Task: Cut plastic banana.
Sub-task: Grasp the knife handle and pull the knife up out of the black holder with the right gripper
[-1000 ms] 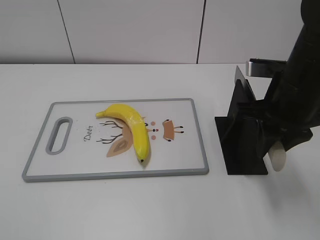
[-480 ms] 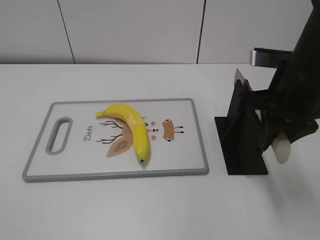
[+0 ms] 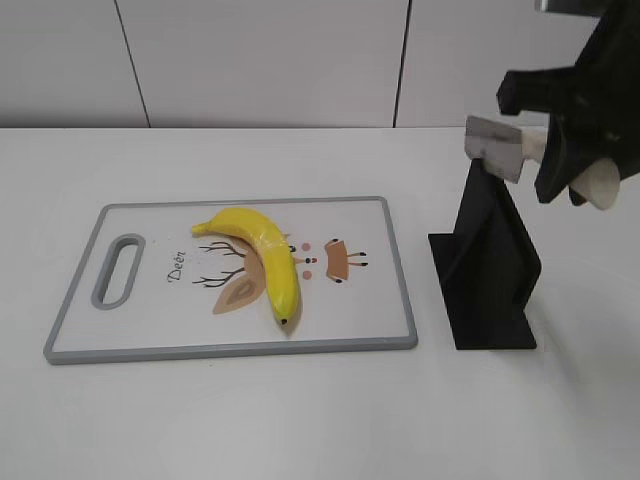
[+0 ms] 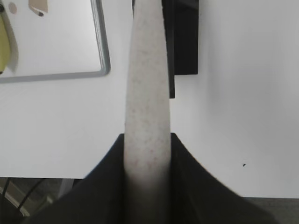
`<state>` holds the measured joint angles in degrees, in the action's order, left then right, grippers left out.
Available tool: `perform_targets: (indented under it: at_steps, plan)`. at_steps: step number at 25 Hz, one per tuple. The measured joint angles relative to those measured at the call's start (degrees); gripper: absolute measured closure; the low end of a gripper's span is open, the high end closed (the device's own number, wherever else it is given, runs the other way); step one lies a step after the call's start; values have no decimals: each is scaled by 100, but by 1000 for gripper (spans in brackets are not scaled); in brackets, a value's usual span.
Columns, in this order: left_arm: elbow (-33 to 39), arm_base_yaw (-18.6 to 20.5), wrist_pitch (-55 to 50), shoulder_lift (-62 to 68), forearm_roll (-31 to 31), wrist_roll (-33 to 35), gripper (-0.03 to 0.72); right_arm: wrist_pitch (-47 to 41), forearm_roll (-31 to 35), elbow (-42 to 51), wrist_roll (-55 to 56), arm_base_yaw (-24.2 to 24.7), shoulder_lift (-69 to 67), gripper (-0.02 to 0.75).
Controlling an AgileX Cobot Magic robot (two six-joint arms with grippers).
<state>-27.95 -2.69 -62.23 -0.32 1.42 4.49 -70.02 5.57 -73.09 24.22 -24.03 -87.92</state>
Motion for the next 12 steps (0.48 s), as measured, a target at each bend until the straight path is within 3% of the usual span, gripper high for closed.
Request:
perform_targets:
  at_steps: [12]
  plan:
    - [0, 0, 0, 0, 0, 0, 124, -30, 10, -938, -4, 0, 171, 568]
